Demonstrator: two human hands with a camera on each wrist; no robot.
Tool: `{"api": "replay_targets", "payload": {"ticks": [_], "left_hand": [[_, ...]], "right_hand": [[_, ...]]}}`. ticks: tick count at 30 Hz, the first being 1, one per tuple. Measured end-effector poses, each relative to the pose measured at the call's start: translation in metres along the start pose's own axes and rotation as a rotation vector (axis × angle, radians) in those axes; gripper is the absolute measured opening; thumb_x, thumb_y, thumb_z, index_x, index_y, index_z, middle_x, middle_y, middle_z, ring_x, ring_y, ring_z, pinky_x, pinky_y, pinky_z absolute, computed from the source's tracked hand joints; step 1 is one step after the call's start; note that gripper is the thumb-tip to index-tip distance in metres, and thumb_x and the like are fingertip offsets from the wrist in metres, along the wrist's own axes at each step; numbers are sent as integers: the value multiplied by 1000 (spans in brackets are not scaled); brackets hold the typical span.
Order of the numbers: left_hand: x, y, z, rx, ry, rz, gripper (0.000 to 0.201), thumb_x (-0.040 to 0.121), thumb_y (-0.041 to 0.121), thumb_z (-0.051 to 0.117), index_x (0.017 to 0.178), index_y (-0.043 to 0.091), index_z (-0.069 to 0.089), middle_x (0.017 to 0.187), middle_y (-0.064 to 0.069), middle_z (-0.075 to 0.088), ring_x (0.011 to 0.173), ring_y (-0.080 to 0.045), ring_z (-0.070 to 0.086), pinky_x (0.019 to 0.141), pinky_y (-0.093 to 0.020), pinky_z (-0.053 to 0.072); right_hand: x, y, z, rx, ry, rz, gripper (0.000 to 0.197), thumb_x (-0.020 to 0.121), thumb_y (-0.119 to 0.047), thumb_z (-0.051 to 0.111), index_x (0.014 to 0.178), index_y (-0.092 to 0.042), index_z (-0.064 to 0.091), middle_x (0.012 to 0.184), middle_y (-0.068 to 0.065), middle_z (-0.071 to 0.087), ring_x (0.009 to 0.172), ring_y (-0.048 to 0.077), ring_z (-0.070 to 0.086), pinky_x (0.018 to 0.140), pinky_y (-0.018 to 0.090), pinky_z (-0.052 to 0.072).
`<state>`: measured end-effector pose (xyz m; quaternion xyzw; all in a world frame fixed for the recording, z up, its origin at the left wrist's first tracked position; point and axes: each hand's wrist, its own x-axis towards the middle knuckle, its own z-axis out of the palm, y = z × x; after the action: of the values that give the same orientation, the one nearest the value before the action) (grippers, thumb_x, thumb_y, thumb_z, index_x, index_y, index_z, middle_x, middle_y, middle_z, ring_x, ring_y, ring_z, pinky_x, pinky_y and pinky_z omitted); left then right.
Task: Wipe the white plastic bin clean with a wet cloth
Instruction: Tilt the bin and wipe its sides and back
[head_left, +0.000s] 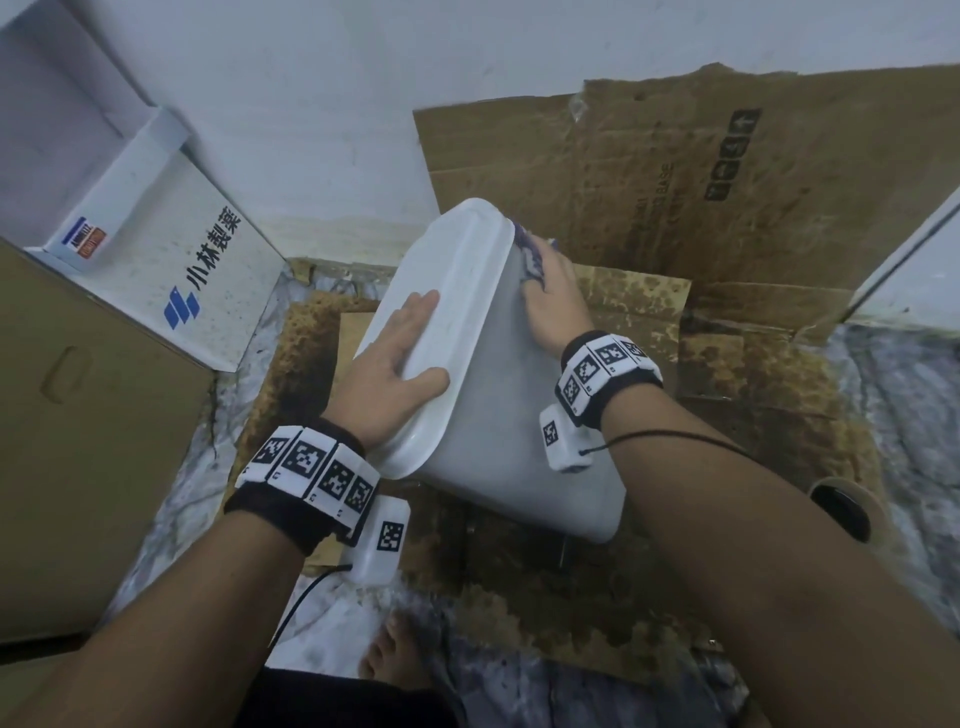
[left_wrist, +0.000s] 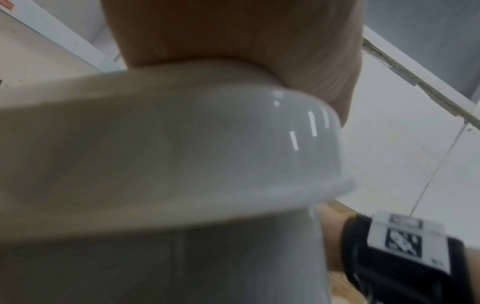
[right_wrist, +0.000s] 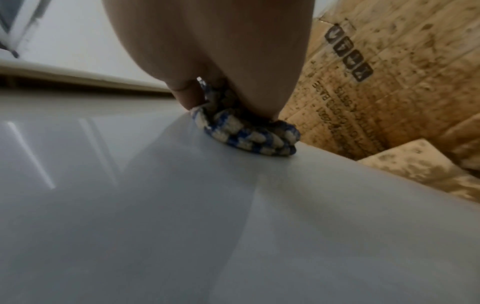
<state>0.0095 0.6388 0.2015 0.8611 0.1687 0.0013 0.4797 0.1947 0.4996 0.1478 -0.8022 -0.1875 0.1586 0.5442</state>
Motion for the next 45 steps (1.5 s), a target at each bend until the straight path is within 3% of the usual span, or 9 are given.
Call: {"api": "replay_targets", "payload": {"ticks": [5, 12, 18, 20, 24, 29, 35, 40, 45], "left_hand": [[-2, -3, -2, -63, 17, -31, 82, 73, 35, 58, 148, 47, 26, 159, 19, 20, 146, -1, 20, 122, -42, 18], [0, -10, -3, -138, 27, -25, 82, 68, 42, 58, 146, 46, 32, 157, 19, 26, 145, -4, 25, 121, -45, 22], [2, -15, -3, -200, 37, -34, 79, 69, 36, 60, 145, 44, 38, 156, 18, 31, 144, -8, 30, 119, -49, 24], [3, -14, -3, -192, 45, -41, 79, 69, 37, 59, 145, 42, 38, 155, 19, 32, 143, -8, 31, 119, -49, 24], [3, -8, -2, -227, 86, -46, 72, 75, 29, 54, 145, 35, 41, 153, 17, 37, 143, -6, 32, 120, -45, 22], [1, 1, 2, -232, 107, -71, 63, 81, 29, 46, 143, 42, 42, 153, 20, 35, 142, -3, 30, 122, -41, 19], [-3, 14, 9, -185, 101, -37, 55, 91, 25, 45, 145, 36, 40, 155, 19, 30, 144, 1, 24, 122, -29, 10], [-9, 27, 17, -121, 112, -55, 50, 101, 18, 41, 149, 31, 35, 158, 16, 26, 145, -5, 21, 122, -31, 9], [-7, 25, 19, -108, 95, -39, 52, 98, 24, 39, 149, 31, 32, 159, 15, 23, 147, -5, 16, 123, -41, 7]], "right_hand": [[-7, 58, -12, -98, 65, 97, 50, 96, -10, 39, 141, -31, 45, 149, 9, 35, 138, 23, 36, 111, 26, 22], [-15, 122, -34, -125, 109, 261, 40, 100, -20, 37, 134, -33, 53, 146, 6, 44, 131, 25, 44, 113, 37, 31], [-17, 165, -45, -55, 169, 409, 38, 96, -26, 40, 128, -38, 58, 131, 9, 58, 102, 26, 60, 91, 39, 49], [-20, 178, -48, -33, 182, 451, 41, 90, -30, 43, 128, -34, 58, 117, 9, 61, 79, 20, 59, 71, 33, 49], [-38, 162, -53, -75, 210, 525, 41, 94, -14, 45, 133, -21, 57, 128, 13, 59, 107, 33, 59, 95, 37, 48], [-52, 143, -72, -263, 136, 733, 38, 99, -27, 47, 118, 3, 62, 101, 20, 65, 89, 36, 61, 74, 34, 44], [-35, 46, -64, 80, 211, 403, 24, 90, -17, 52, 109, -12, 66, 71, 7, 64, 57, 24, 59, 54, 30, 48], [-16, -66, -42, 116, 94, 41, 20, 92, -19, 53, 101, -33, 64, 66, -15, 64, 57, 3, 59, 58, 27, 48], [-7, -99, -27, -306, -54, -33, 33, 95, -10, 45, 121, -11, 65, 117, 14, 66, 102, 30, 63, 80, 33, 50]]}}
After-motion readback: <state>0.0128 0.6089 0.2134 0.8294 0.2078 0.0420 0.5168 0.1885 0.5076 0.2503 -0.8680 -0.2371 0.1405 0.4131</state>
